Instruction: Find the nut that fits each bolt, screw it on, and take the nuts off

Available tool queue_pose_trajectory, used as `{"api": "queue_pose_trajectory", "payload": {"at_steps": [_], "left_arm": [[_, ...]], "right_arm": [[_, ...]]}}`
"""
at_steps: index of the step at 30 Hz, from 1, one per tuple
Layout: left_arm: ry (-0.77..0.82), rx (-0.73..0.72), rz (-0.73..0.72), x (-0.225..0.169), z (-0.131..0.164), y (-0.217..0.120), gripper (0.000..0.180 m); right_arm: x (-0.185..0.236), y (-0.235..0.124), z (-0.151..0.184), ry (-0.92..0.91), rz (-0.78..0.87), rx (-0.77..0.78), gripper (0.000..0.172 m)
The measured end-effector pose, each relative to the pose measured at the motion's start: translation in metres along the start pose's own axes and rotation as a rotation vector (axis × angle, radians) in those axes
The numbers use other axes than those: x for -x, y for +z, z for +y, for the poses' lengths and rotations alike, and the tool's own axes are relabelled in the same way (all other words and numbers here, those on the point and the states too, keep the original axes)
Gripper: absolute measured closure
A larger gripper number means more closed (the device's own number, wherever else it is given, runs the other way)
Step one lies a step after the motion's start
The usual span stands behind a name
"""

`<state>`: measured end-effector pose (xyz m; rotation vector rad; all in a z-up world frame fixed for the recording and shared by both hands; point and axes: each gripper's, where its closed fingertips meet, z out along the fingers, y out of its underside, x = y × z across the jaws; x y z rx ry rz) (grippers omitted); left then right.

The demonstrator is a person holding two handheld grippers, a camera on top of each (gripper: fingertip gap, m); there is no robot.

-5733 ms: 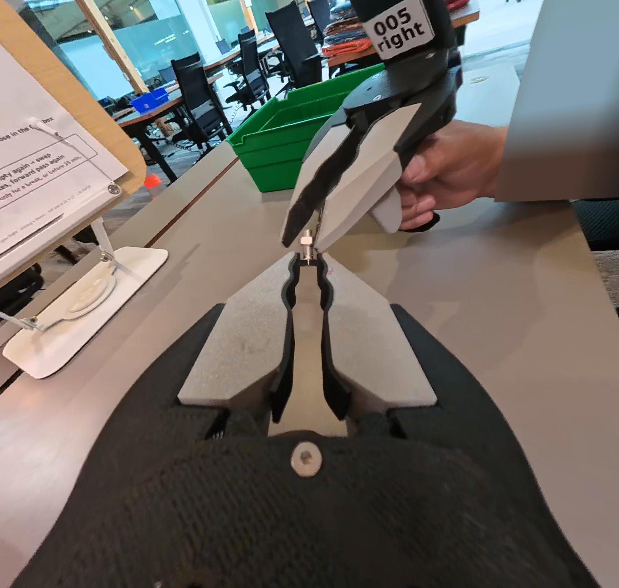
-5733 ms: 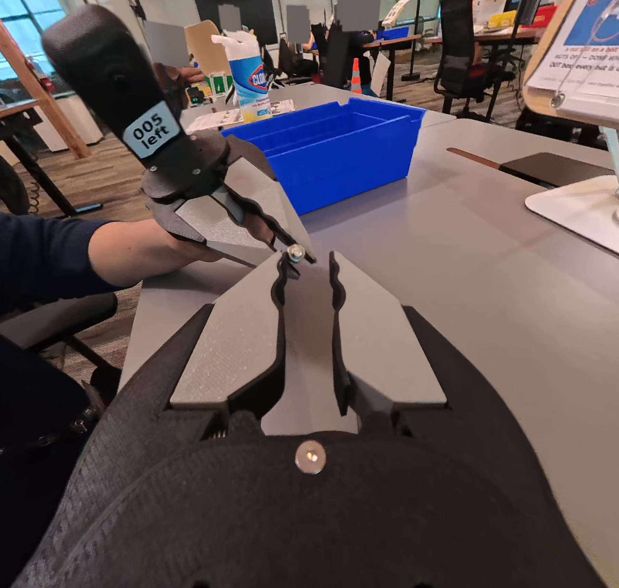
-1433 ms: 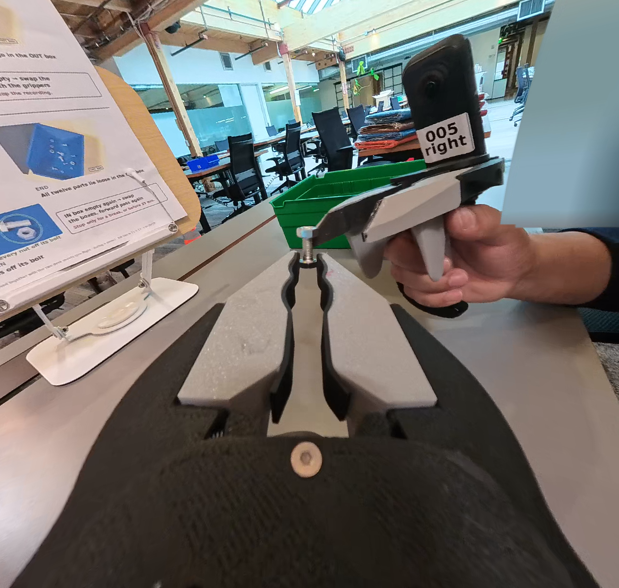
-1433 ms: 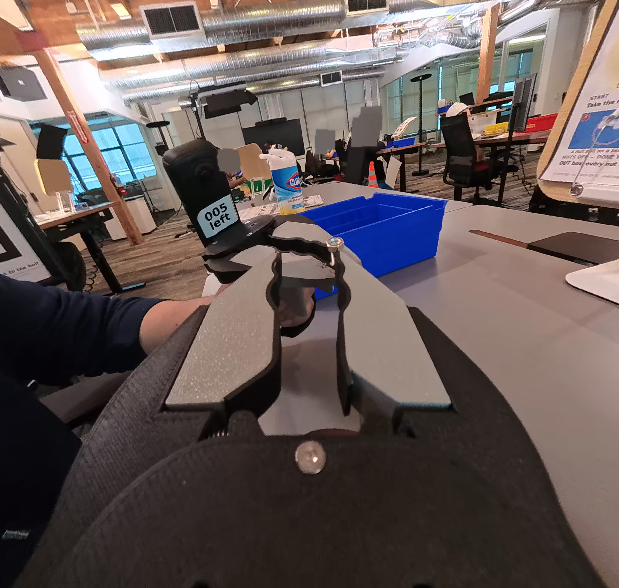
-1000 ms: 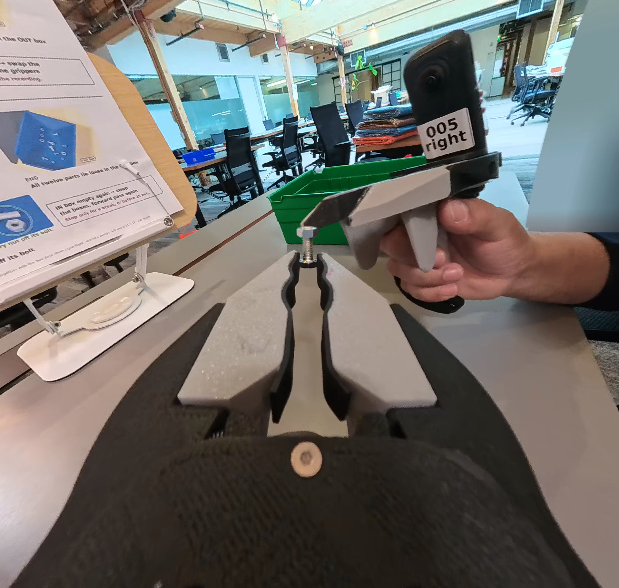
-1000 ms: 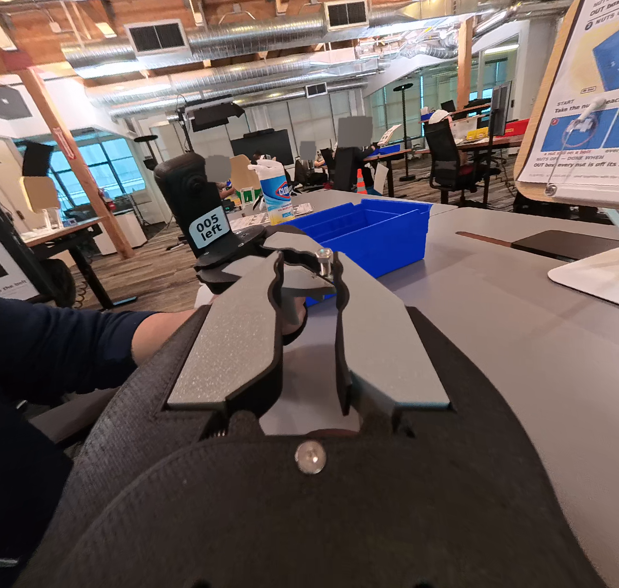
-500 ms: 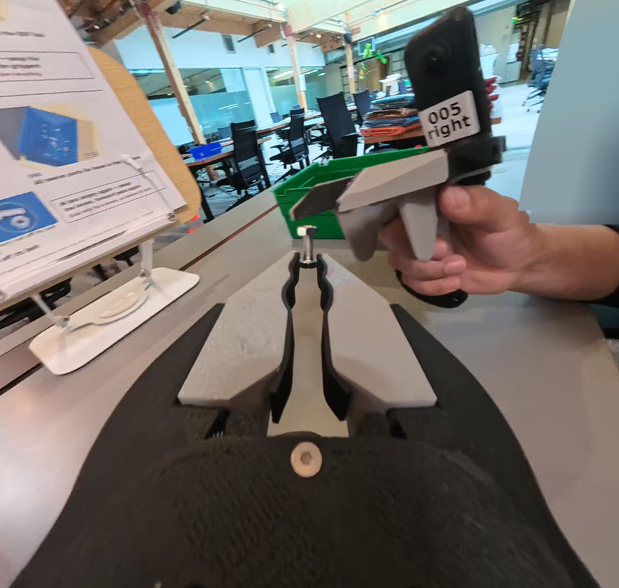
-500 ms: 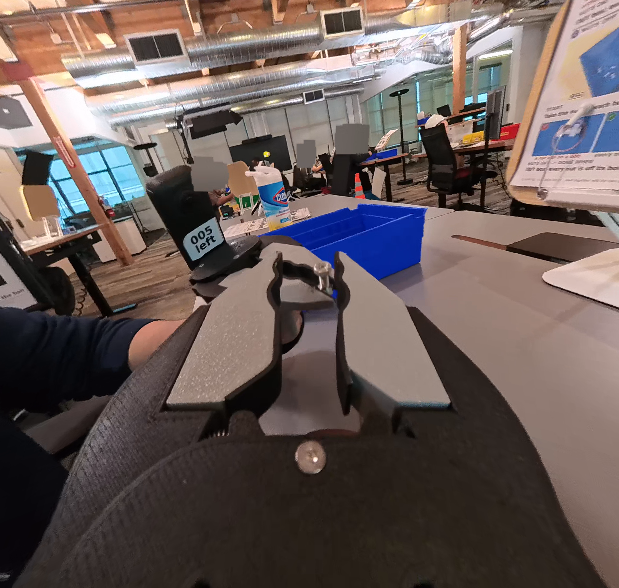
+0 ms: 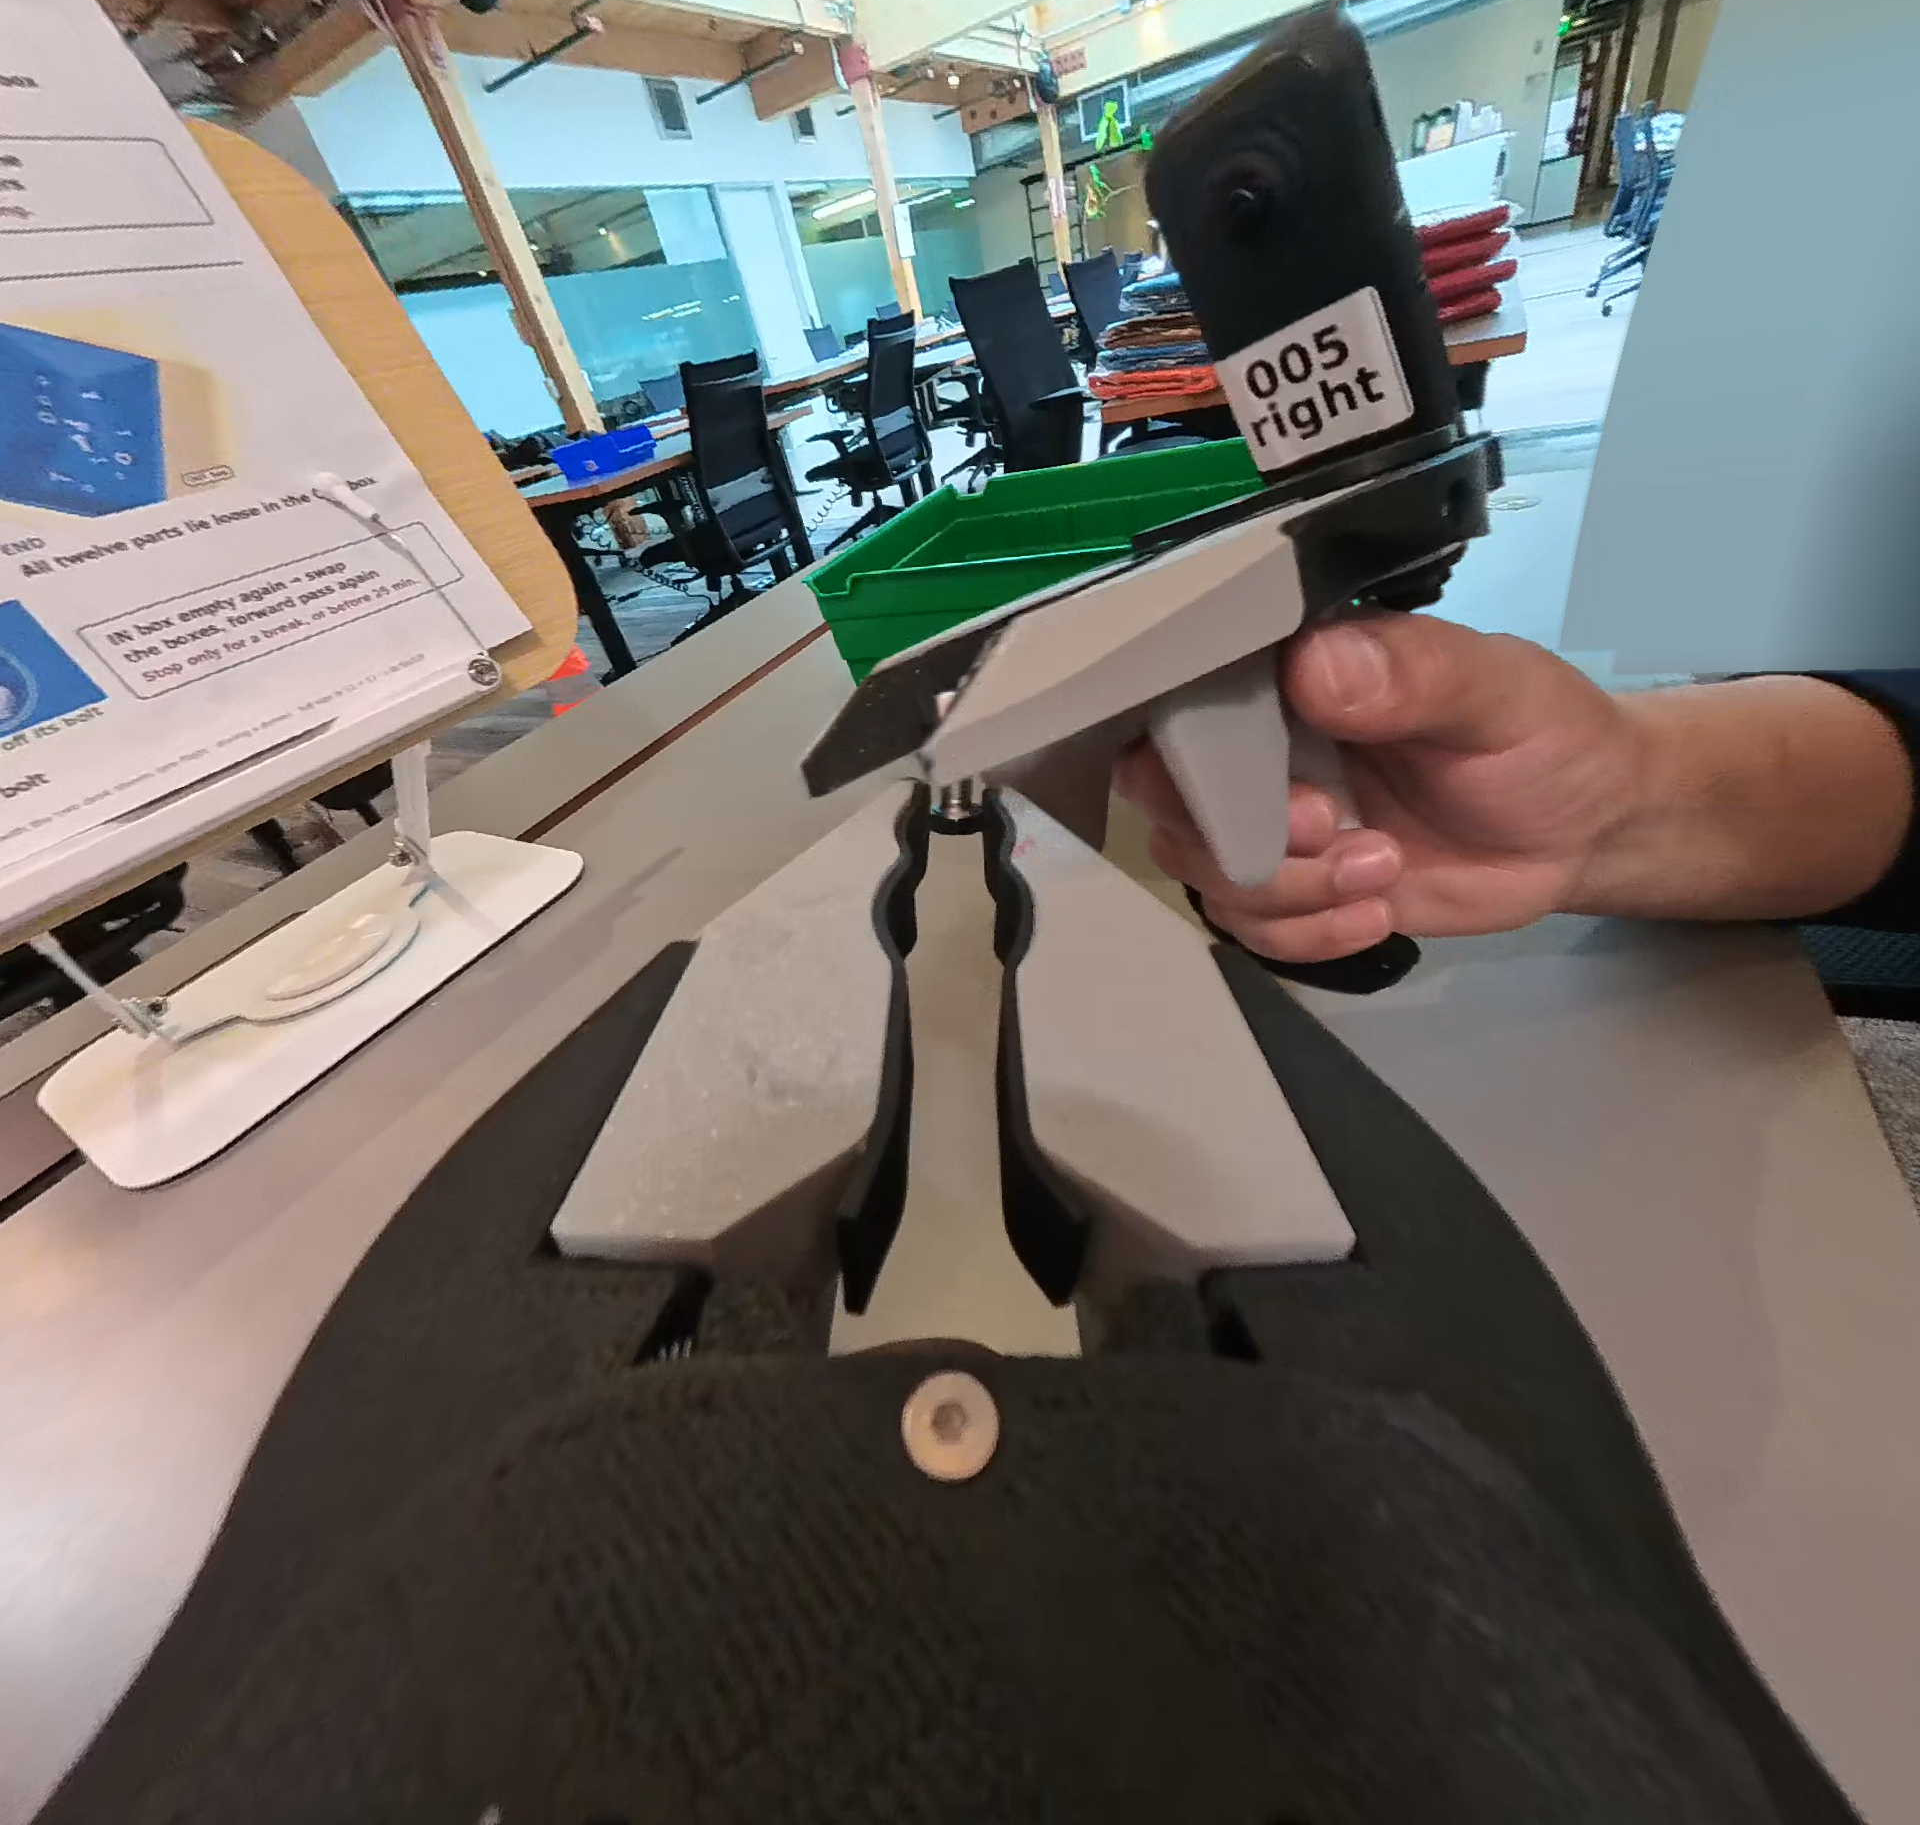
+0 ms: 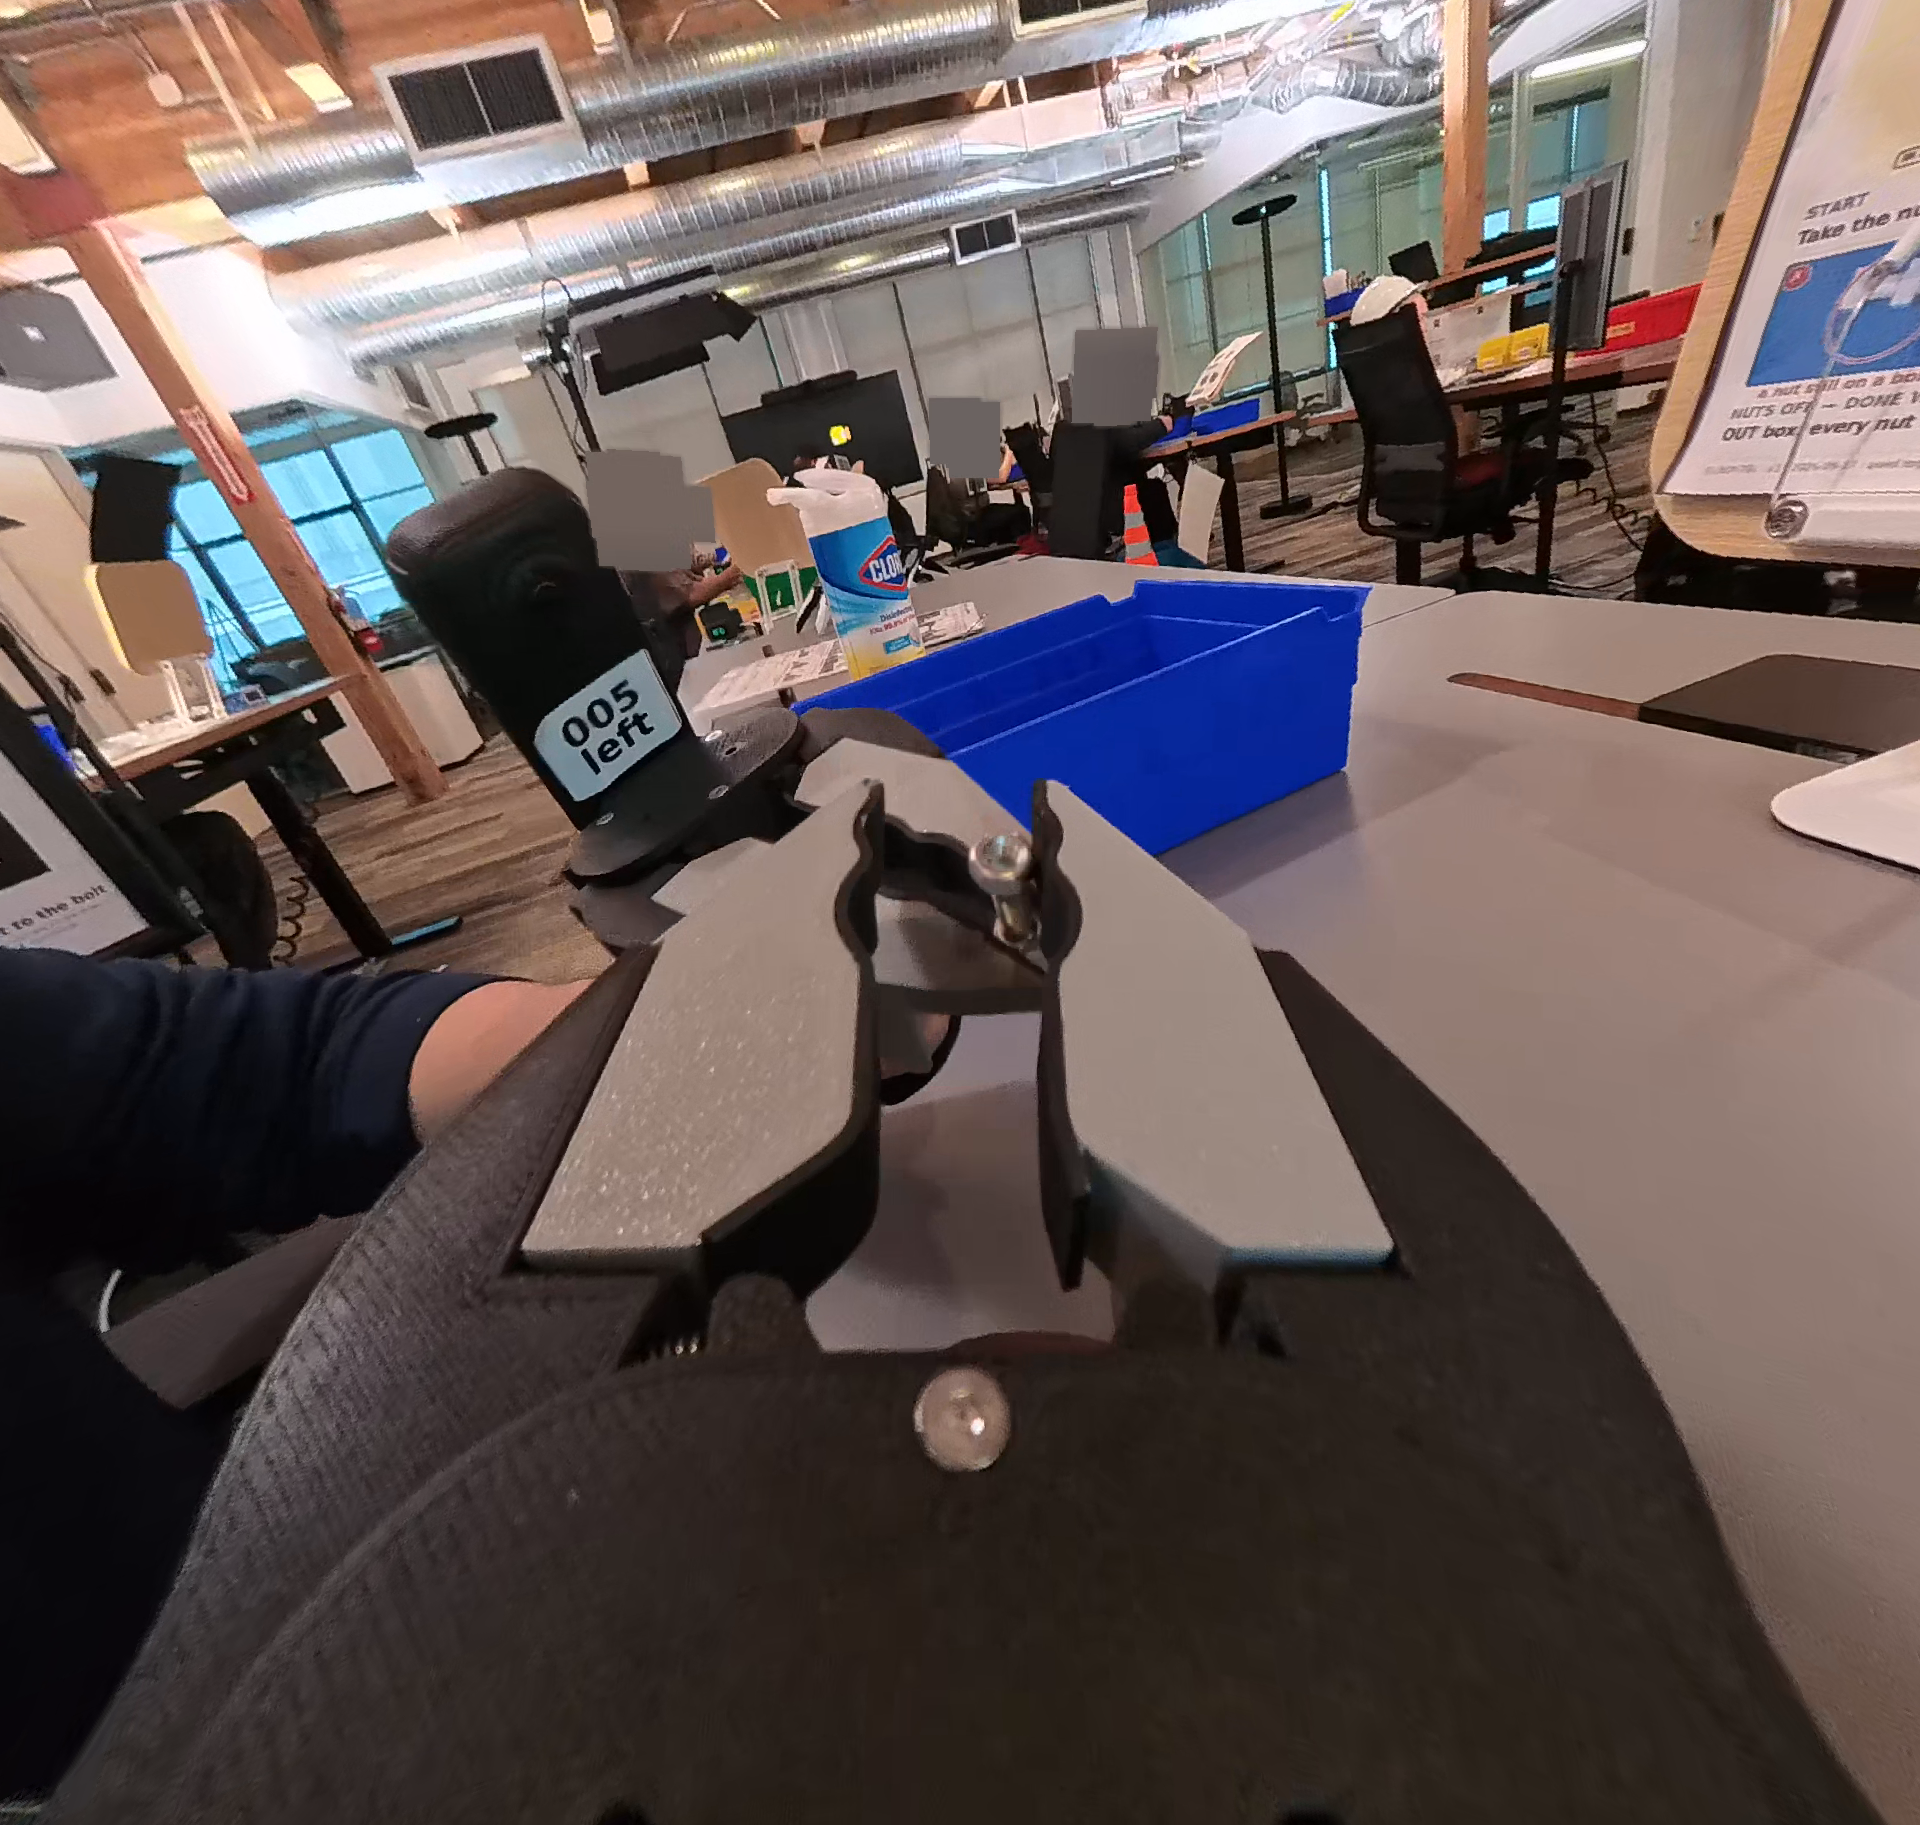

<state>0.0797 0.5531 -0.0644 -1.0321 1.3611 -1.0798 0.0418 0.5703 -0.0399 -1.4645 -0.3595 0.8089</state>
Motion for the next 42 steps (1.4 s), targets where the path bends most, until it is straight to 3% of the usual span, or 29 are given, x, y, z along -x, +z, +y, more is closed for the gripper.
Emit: {"api": "queue_pose_trajectory", "payload": {"at_steps": [8, 11, 14, 16, 20, 23, 26, 31, 42], "left_arm": [[-0.044, -0.012, -0.016, 0.009, 0.0, -0.003, 0.173], [-0.083, -0.023, -0.012, 0.012, 0.0, -0.004, 0.173], [-0.077, 0.001, -0.036, 0.017, 0.005, -0.004, 0.173], [-0.065, 0.039, -0.059, 0.022, 0.011, -0.004, 0.173], [-0.102, 0.068, -0.059, 0.025, 0.021, -0.001, 0.173], [-0.096, 0.075, -0.064, 0.025, 0.022, 0.0, 0.173], [-0.068, 0.066, -0.079, 0.026, 0.018, -0.002, 0.173], [-0.052, 0.063, -0.09, 0.029, 0.015, -0.007, 0.173], [-0.108, 0.055, 0.036, 0.014, 0.015, -0.004, 0.173]], "right_arm": [[-0.01, -0.013, -0.007, -0.045, 0.063, -0.02, 0.148], [-0.015, -0.012, -0.001, -0.033, 0.091, 0.003, 0.168], [-0.02, -0.016, -0.005, -0.054, 0.109, 0.009, 0.171], [-0.025, -0.028, -0.02, -0.071, 0.127, -0.039, 0.157], [-0.053, -0.044, -0.019, -0.015, 0.145, -0.075, 0.157], [-0.092, -0.054, -0.01, -0.04, 0.359, -0.141, 0.167], [-0.108, -0.049, -0.008, -0.205, 0.488, -0.089, 0.171], [-0.099, -0.03, 0.012, -0.117, 0.366, -0.005, 0.164], [-0.095, -0.034, 0.002, -0.101, 0.318, -0.018, 0.151]]}}
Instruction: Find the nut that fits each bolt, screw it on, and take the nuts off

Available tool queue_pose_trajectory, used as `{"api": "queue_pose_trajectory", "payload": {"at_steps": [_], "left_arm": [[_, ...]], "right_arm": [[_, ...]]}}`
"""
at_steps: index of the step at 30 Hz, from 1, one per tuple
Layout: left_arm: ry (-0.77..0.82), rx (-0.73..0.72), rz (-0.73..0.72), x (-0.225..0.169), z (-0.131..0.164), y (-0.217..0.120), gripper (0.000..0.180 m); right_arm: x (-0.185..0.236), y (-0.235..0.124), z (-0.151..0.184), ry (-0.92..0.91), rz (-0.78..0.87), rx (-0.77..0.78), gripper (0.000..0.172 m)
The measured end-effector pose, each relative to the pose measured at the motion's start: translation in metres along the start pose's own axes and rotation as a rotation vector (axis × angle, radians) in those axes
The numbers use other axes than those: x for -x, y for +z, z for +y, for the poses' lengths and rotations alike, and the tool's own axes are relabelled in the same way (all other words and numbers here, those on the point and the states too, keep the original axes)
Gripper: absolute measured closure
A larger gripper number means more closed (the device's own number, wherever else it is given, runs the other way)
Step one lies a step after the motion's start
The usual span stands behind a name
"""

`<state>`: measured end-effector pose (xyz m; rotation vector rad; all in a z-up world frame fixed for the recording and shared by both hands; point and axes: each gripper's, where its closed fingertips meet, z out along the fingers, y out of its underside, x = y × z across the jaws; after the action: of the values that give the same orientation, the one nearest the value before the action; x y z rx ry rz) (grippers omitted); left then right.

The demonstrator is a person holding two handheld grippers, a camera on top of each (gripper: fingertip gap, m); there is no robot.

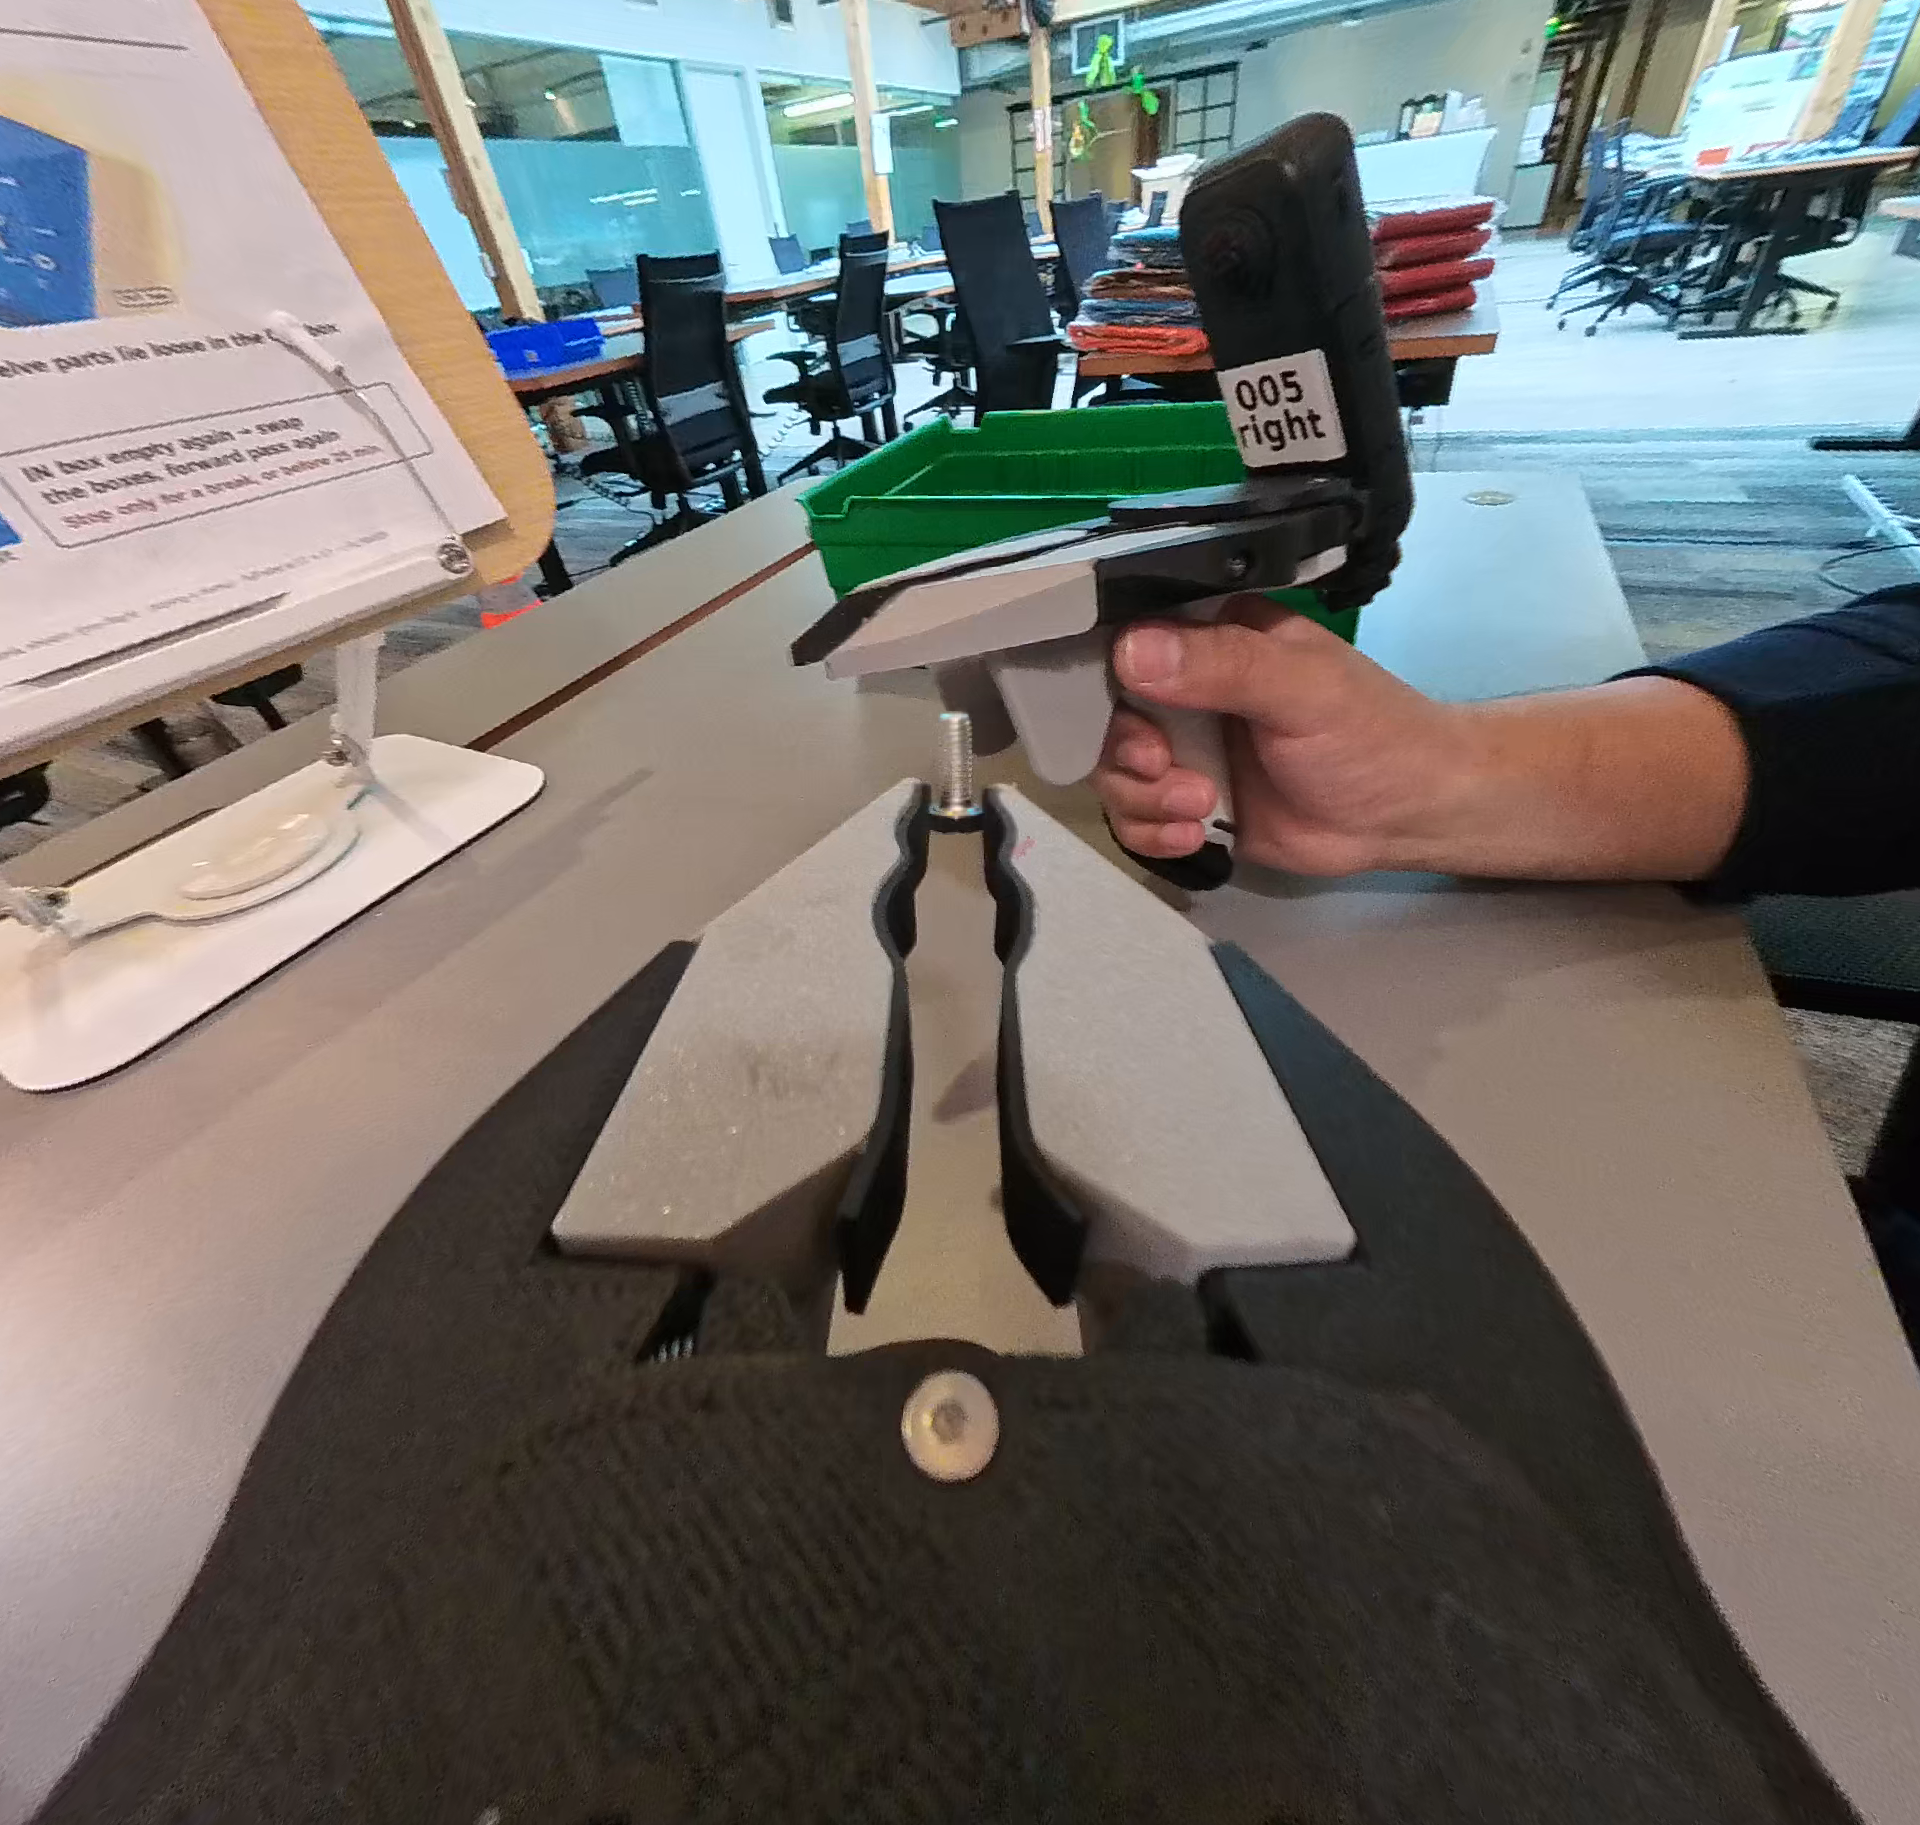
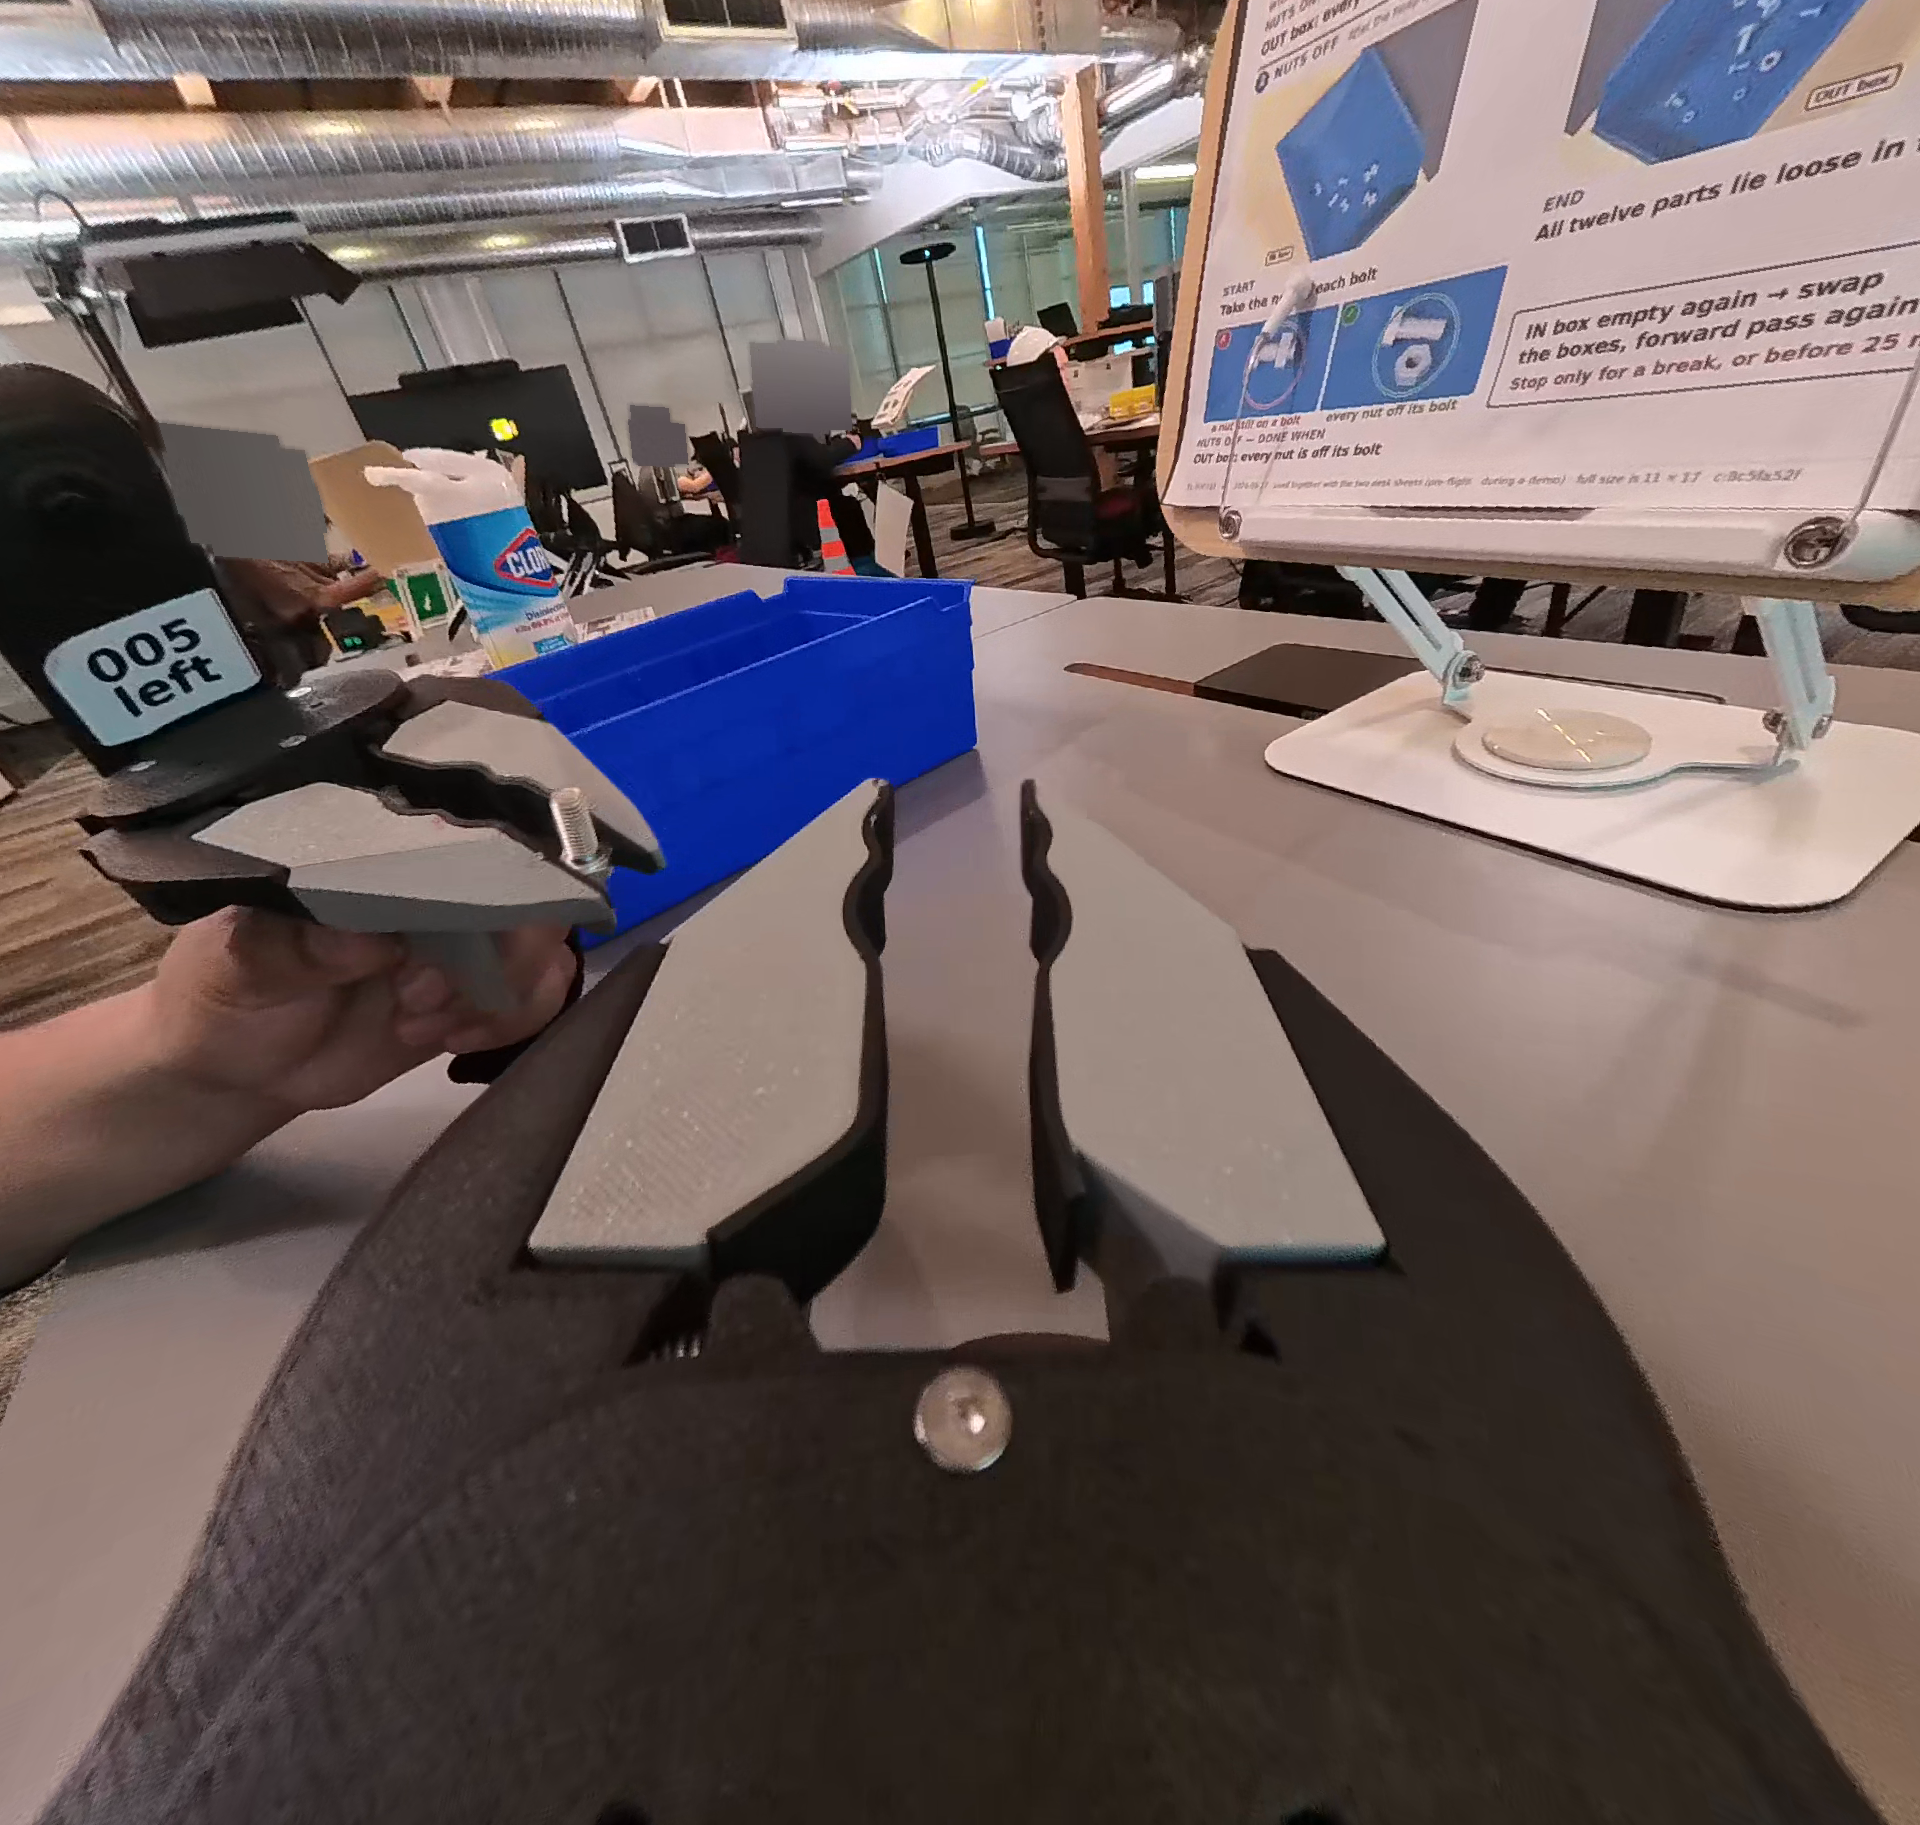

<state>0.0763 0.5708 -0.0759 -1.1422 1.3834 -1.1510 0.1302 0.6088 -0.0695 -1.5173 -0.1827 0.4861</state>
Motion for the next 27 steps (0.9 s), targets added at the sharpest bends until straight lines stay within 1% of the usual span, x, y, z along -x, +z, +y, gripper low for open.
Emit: {"api": "queue_pose_trajectory", "payload": {"at_steps": [3, 6, 9, 11, 13, 15, 17, 20, 21, 23, 24, 27], "left_arm": [[0.022, -0.011, 0.025, -0.003, -0.002, -0.002, 0.173], [0.047, 0.026, 0.021, 0.0, 0.009, 0.0, 0.173], [0.05, 0.056, 0.047, 0.0, 0.021, 0.002, 0.173], [0.013, 0.074, 0.126, -0.006, 0.027, 0.003, 0.173], [-0.039, 0.114, 0.142, -0.004, 0.03, 0.006, 0.173], [-0.042, 0.134, 0.136, -0.002, 0.029, 0.01, 0.173], [-0.039, 0.161, 0.144, -0.004, 0.03, 0.017, 0.173], [-0.02, 0.175, 0.193, -0.023, 0.031, 0.026, 0.173], [0.005, 0.172, 0.2, -0.029, 0.03, 0.028, 0.173], [0.081, 0.164, 0.172, -0.035, 0.029, 0.032, 0.173], [0.123, 0.148, 0.145, -0.036, 0.028, 0.032, 0.172], [0.196, 0.064, 0.065, -0.034, 0.019, 0.028, 0.173]], "right_arm": [[0.001, -0.001, -0.001, 0.001, -0.007, 0.007, 0.149], [-0.001, -0.005, -0.003, -0.012, 0.014, 0.002, 0.148], [0.001, -0.021, -0.011, -0.02, 0.035, -0.03, 0.149], [0.009, -0.037, -0.015, -0.021, 0.018, -0.053, 0.149], [0.019, -0.053, -0.008, -0.047, -0.011, -0.023, 0.148], [0.032, -0.067, 0.003, -0.098, -0.052, 0.024, 0.146], [0.037, -0.078, 0.009, -0.163, -0.043, 0.054, 0.146], [0.031, -0.082, 0.01, -0.226, 0.012, 0.085, 0.146], [0.032, -0.082, 0.009, -0.205, -0.004, 0.092, 0.146], [0.044, -0.084, 0.008, -0.121, -0.115, 0.085, 0.159], [0.047, -0.084, 0.009, -0.087, -0.148, 0.092, 0.162], [0.05, -0.079, 0.021, -0.016, -0.19, 0.154, 0.156]]}}
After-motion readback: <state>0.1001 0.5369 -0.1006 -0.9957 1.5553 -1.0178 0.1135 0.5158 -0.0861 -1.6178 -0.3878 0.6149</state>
